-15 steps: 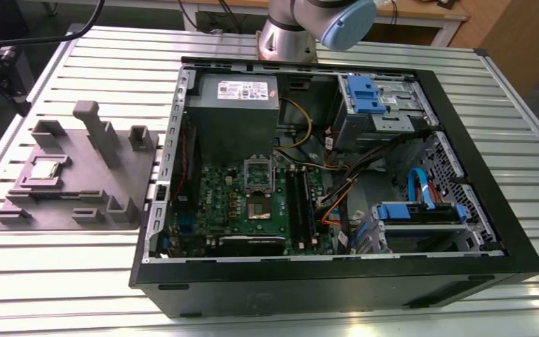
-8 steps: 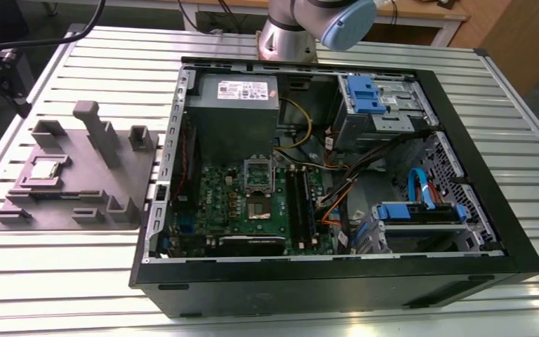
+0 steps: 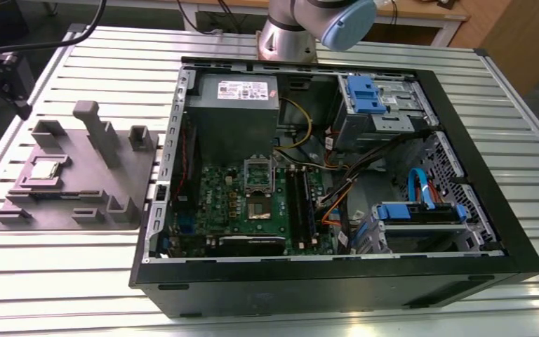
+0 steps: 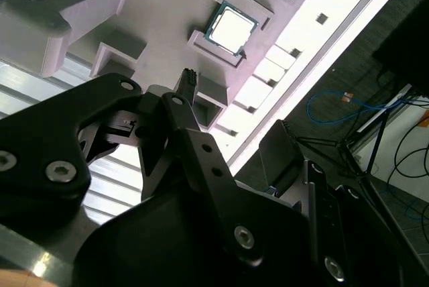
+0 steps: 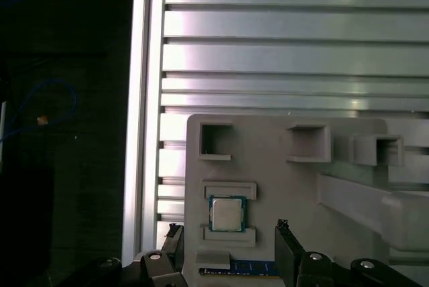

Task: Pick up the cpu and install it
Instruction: 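Pick up the cpu and move it towards the insertion slot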

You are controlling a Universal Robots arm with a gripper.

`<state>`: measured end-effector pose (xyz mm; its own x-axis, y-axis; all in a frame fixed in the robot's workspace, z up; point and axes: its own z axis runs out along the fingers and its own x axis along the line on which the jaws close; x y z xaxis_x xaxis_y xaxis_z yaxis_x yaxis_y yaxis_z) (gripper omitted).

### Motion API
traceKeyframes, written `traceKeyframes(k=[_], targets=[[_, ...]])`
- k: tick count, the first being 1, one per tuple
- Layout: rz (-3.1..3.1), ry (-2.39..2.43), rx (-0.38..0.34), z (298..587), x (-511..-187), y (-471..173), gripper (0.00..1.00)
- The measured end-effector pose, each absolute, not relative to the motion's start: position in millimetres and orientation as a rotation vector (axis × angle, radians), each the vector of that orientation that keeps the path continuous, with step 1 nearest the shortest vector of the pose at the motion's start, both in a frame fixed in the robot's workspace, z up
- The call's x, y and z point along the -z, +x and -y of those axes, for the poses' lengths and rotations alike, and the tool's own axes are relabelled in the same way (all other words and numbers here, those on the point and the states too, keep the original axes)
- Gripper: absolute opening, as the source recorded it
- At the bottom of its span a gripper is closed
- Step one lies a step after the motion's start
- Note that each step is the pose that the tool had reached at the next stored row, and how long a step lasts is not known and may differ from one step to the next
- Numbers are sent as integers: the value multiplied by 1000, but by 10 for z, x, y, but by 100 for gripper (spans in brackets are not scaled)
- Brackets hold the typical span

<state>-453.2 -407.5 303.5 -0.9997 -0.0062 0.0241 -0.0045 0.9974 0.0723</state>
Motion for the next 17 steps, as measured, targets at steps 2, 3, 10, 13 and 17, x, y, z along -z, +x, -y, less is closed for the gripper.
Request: traceKeyframes(k=[2, 3, 10, 13, 17], targets=[[3115, 8, 113, 4077, -3029, -4532, 65], [3115, 8, 113, 4077, -3026, -4532, 65], [3115, 8, 113, 4082, -3005, -4532, 65], [3115, 8, 113, 4082, -2997, -4532, 65], [3115, 8, 113, 4083, -2985, -4532, 65]])
